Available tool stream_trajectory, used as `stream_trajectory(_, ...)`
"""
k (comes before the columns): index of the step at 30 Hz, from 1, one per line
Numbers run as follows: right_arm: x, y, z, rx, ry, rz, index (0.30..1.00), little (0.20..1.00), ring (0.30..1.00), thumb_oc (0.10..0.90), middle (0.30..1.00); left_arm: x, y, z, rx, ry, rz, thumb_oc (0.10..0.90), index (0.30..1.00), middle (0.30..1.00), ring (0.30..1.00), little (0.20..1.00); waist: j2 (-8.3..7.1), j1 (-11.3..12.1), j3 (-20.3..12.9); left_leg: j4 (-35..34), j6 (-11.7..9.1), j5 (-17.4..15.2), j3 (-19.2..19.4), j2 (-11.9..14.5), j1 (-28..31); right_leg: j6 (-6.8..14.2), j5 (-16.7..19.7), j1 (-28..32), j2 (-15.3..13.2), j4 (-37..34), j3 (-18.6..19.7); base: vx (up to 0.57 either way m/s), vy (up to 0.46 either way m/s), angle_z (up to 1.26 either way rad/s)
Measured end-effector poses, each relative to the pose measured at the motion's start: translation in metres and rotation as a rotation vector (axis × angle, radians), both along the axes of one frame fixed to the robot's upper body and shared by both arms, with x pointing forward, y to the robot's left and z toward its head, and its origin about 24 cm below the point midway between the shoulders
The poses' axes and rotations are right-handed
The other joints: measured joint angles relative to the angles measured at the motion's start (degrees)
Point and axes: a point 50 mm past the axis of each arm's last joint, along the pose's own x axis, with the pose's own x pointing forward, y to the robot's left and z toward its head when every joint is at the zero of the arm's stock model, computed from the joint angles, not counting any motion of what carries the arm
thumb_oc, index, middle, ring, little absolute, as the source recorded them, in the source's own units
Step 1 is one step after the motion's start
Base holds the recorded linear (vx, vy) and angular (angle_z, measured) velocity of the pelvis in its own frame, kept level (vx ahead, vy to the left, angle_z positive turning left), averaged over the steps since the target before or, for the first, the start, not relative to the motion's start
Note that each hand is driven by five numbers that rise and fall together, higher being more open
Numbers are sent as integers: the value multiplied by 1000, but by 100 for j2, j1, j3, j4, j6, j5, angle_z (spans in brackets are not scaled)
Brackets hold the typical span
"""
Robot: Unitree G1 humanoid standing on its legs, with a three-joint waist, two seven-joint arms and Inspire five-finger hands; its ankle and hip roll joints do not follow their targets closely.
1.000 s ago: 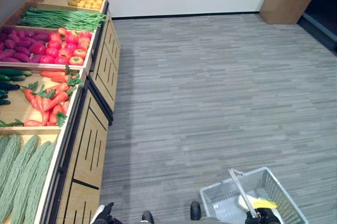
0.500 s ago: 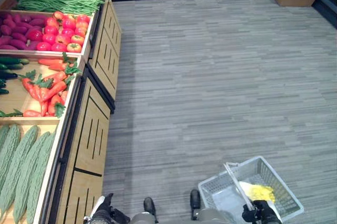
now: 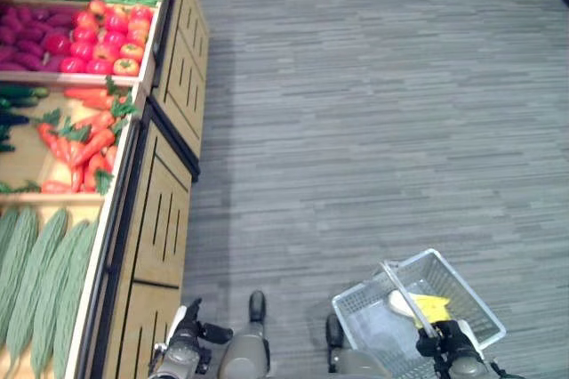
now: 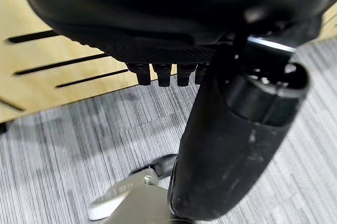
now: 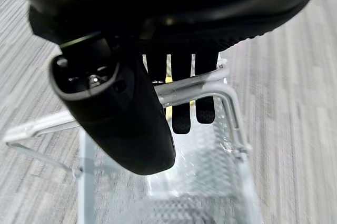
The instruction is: Get the vegetables into the basket
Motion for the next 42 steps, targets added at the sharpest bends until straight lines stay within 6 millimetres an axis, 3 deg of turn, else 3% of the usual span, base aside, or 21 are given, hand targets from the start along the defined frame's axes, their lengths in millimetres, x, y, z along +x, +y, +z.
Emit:
stream_trajectory(3, -7, 13, -6, 35, 12, 1, 300, 300, 300, 400, 300, 0, 14, 4, 38, -3, -3, 900, 1000, 1000, 1000, 1000, -306, 2, -149, 89, 291, -145, 175, -406, -4, 268, 10, -317, -369, 548, 117, 106, 142, -9)
stream_trajectory(6, 9, 23, -6, 65, -26, 18, 300, 300, 300, 400, 300, 11, 30, 13, 82, -38, -12, 900, 1000, 1000, 1000, 1000, -455, 34, -145, 91, 381, -202, 281, -506, 0, 535, 190, -415, -467, 586, 177, 95, 150, -14)
stream_trajectory(11, 42, 27, 2, 64, -111, 69, 300, 300, 300, 400, 300, 31, 34, 24, 102, -103, -47, 900, 1000, 1000, 1000, 1000, -490, 85, -148, 87, 435, -242, 325, -562, 97, 642, 350, -488, -455, 801, 227, 50, 124, -17)
stream_trajectory(12, 55, 29, 7, 62, -145, 90, 300, 300, 300, 400, 300, 31, 34, 24, 106, -98, -60, 900, 1000, 1000, 1000, 1000, -433, 157, -147, 61, 466, -273, 445, -403, 117, 661, 324, -906, -331, 1417, 185, 60, 169, -43)
stream_trajectory(14, 63, 31, 10, 70, -183, 118, 300, 300, 300, 400, 300, 28, 33, 22, 101, -84, -66, 900, 1000, 1000, 1000, 1000, -457, 90, -148, 93, 463, -334, 426, -457, 196, 686, 322, -1065, -324, 1943, 139, 122, 228, -25)
stream_trajectory(16, 75, 31, 16, 61, -219, 127, 300, 300, 300, 400, 300, 25, 32, 20, 96, -73, -76, 900, 1000, 1000, 1000, 1000, -401, 50, -32, -10, 559, -541, 471, -401, 380, 712, 318, -1595, -311, 3013, 5, 177, 110, -25)
stream_trajectory(17, 83, 31, 22, 56, -262, 144, 300, 300, 300, 400, 300, 24, 31, 19, 94, -60, -77, 900, 1000, 1000, 1000, 1000, -355, -8, 102, -232, 644, -546, 498, -496, 610, 754, 117, -2098, -349, 3748, -114, 229, 12, -30)
stream_trajectory(20, 88, 40, 24, 85, -302, 179, 300, 300, 300, 400, 300, 12, 35, 14, 104, -4, -56, 900, 1000, 1000, 1000, 1000, -341, -154, 193, -299, 666, -581, 457, -548, 723, 654, -31, -2410, -60, 2598, -295, 270, -66, 8)
stream_trajectory(22, 74, 39, 17, 91, -255, 172, 300, 300, 300, 400, 300, 5, 34, 10, 95, 26, -41, 900, 1000, 1000, 1000, 1000, -377, -256, 240, -304, 509, -647, 285, -701, 915, 612, 422, -2373, 64, 1029, -289, 297, -98, 53)
stream_trajectory(24, 67, 37, 14, 88, -231, 159, 300, 300, 300, 400, 300, -6, 33, 6, 85, 51, -18, 900, 1000, 1000, 1000, 1000, -375, -295, 240, -285, 498, -787, 204, -779, 1150, 513, 813, -2283, 110, 395, -221, 238, -129, 39)
stream_trajectory(26, 50, 36, 8, 95, -183, 143, 300, 300, 300, 400, 300, -17, 33, 3, 78, 71, -6, 900, 1000, 1000, 1000, 1000, -341, -338, 226, -272, 385, -937, -54, -764, 1473, 324, 1046, -2031, 168, 610, -242, 196, -195, 71)
stream_trajectory(27, 33, 35, 0, 102, -115, 119, 300, 300, 300, 400, 300, -21, 29, 1, 67, 76, -6, 900, 1000, 1000, 1000, 1000, -278, -254, 167, -283, 170, -1088, -205, -600, 1775, 28, 1495, -1773, 332, 699, -325, 209, -265, 73)
stream_trajectory(28, 33, 33, 0, 99, -102, 116, 300, 300, 300, 400, 300, -24, 24, -2, 53, 85, -4, 900, 1000, 1000, 1000, 1000, -142, -241, 85, -131, 86, -1134, -228, -419, 1698, -63, 1511, -1685, 456, 612, -467, 246, -320, 40)
stream_trajectory(29, 43, 31, 4, 94, -123, 126, 300, 300, 300, 400, 300, -21, 16, -3, 25, 78, -10, 900, 1000, 1000, 1000, 1000, -121, -187, 72, 295, -4, -1090, -186, -278, 1515, -261, 1457, -1556, 578, 486, -520, 210, -267, 6)
stream_trajectory(32, 54, 26, 10, 77, -157, 143, 300, 300, 300, 400, 300, -18, 6, -5, -6, 72, -19, 900, 1000, 1000, 1000, 1000, -62, -195, 35, 701, -205, -1086, -313, -23, 1456, -511, 1183, -1311, 763, 509, -654, 180, -212, 10)
stream_trajectory(35, 57, 23, 13, 70, -169, 152, 300, 300, 300, 400, 300, -2, 5, 0, -6, 22, -32, 900, 1000, 1000, 1000, 1000, -37, -240, 16, 777, -245, -1075, -462, 259, 1542, -576, 878, -1209, 988, 679, -869, 156, -187, 26)
stream_trajectory(38, 53, 22, 11, 75, -157, 145, 300, 300, 300, 400, 300, 3, 3, 1, -10, 7, -38, 900, 1000, 1000, 1000, 1000, -97, -276, -70, 1312, -470, -1005, -655, 343, 1372, -559, 629, -1078, 1073, 700, -943, 104, -191, 17)
stream_trajectory(39, 51, 21, 11, 74, -150, 143, 300, 300, 300, 400, 300, 6, 1, 2, -14, -2, -41, 900, 1000, 1000, 1000, 1000, -120, -271, -67, 1742, -597, -987, -745, 343, 1152, -602, 601, -1017, 1073, 686, -944, 163, -255, 28)
stream_trajectory(40, 40, 19, 7, 69, -107, 129, 300, 300, 300, 400, 300, 12, -3, 3, -18, -8, -59, 900, 1000, 1000, 1000, 1000, -153, -235, -78, 3035, -816, -859, -954, 325, 441, -629, 575, -923, 1015, 624, -1056, 93, -97, 17)
stream_trajectory(41, 36, 19, 5, 71, -89, 123, 300, 300, 300, 400, 300, 11, -4, 3, -22, -9, -57, 900, 1000, 1000, 1000, 1000, -193, -141, -69, 3121, -870, -816, -937, 327, 332, -687, 524, -887, 1007, 638, -1022, 287, -66, 58)
stream_trajectory(42, 26, 17, 2, 74, -68, 96, 300, 300, 300, 400, 300, 18, -7, 5, -20, -20, -84, 900, 1000, 1000, 1000, 1000, -256, -164, -34, 2554, -757, -920, -733, 309, 90, -723, 493, -781, 916, 459, -1153, 269, 64, 66)
